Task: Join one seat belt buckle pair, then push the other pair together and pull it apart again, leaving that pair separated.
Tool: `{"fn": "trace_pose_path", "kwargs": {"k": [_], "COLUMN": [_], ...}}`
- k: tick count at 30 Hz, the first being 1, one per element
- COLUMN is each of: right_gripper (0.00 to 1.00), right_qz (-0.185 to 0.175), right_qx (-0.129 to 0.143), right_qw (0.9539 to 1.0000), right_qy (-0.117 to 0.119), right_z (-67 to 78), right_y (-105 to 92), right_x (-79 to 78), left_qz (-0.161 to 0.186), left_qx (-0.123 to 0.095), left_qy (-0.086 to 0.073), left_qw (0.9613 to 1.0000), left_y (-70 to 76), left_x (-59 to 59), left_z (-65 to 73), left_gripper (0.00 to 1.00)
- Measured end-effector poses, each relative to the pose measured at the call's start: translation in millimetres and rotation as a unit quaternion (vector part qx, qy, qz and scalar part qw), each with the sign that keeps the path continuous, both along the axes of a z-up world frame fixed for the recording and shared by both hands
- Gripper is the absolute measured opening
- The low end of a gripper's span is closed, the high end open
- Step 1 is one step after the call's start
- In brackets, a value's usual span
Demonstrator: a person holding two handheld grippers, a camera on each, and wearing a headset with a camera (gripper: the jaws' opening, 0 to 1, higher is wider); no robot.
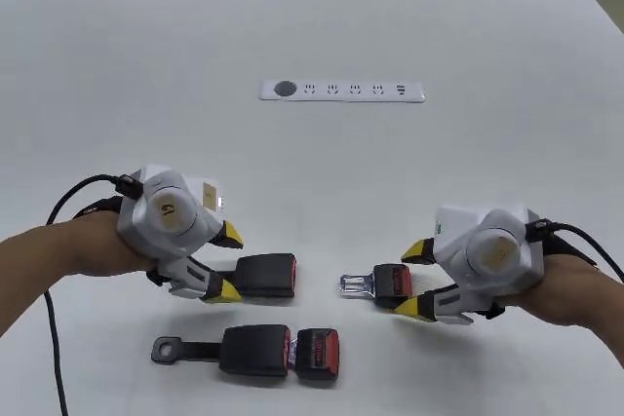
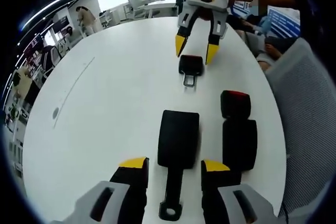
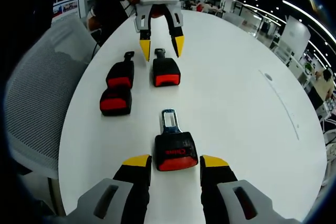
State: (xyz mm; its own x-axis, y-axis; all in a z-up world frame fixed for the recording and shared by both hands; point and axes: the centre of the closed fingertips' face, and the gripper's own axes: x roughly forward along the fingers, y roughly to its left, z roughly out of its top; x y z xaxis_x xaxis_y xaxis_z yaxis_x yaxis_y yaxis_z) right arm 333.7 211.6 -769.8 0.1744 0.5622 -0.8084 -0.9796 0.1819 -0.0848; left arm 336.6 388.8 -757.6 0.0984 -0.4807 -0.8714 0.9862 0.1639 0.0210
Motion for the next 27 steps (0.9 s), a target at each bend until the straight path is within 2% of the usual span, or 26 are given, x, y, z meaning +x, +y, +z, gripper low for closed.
{"fn": "trace_pose_path", "kwargs": {"k": [16,27], "right_gripper": [0.31,0.31], "right_qz": [0.018,0.031], "right_qx": [-0.006,-0.003], "right_qw": [0.9998,0.9995], "right_qy": [0.010,0.012], "right_z": [-5.1,-4.4], "right_y": [-2.1,-1.1], "right_x": [-0.9,-4.0], "left_qz": [-0.056,-0.057], "left_qx": [0.029,0.023], "left_qy": [0.020,0.028], "left_qw": [0.9978,0.9977], "left_y": [-4.3,-1.8], "left_x": [-2.2,0.1], "left_z": [-20.4,-22.5], "left_gripper": [0.33,0.32]}}
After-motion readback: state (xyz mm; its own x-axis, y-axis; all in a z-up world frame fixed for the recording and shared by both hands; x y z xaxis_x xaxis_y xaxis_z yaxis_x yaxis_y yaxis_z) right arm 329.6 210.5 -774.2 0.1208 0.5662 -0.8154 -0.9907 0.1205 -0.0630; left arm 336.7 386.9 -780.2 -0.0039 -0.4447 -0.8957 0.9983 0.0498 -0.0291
